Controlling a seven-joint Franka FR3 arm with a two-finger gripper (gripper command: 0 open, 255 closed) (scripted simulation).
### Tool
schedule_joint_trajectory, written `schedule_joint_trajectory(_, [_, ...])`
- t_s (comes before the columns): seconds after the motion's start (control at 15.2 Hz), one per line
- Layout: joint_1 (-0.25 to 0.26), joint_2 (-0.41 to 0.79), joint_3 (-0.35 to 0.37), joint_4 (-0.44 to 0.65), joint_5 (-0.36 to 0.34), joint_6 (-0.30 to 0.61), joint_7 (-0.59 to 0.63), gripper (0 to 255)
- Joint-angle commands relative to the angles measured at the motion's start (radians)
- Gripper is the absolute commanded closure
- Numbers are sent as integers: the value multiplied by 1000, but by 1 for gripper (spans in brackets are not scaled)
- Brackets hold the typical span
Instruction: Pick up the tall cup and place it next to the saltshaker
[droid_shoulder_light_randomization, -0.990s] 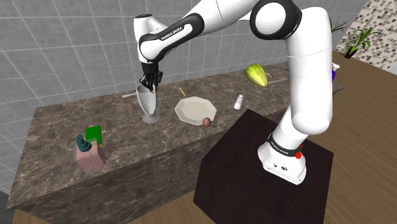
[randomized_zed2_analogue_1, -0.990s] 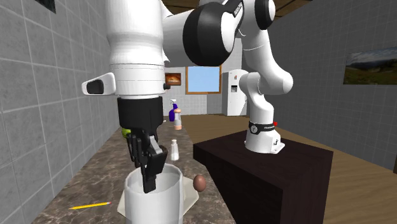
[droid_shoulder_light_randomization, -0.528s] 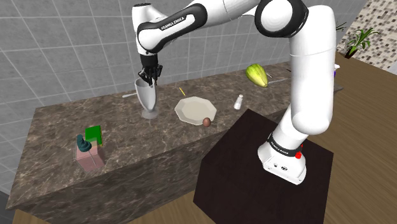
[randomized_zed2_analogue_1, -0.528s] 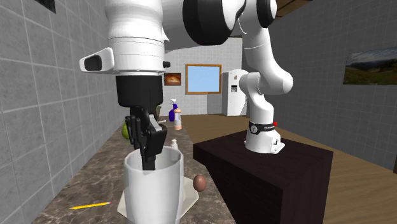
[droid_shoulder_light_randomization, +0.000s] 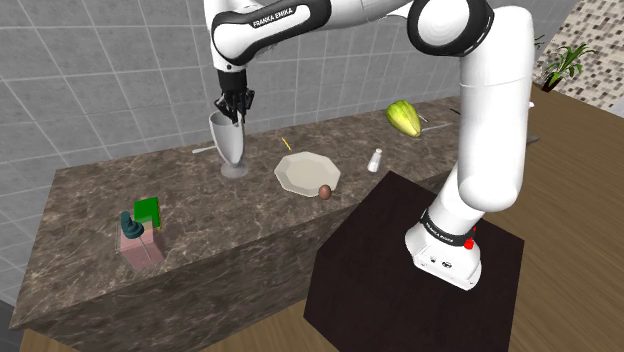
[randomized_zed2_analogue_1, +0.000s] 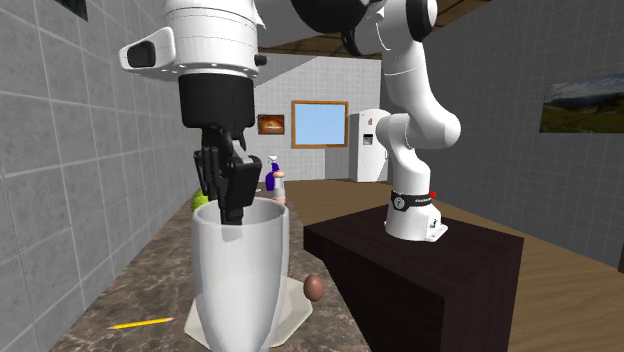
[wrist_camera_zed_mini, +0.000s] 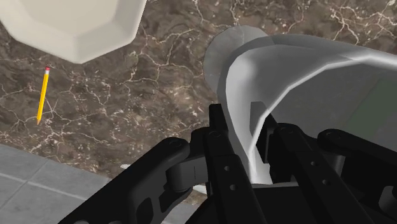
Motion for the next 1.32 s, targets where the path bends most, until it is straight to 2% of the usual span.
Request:
schedule_joint_trajectory(0.0, [-1,-9,1,18,2,-26,-3,255])
schedule_joint_trajectory(1.25, [5,-38,6,231,11,-267,-10,255])
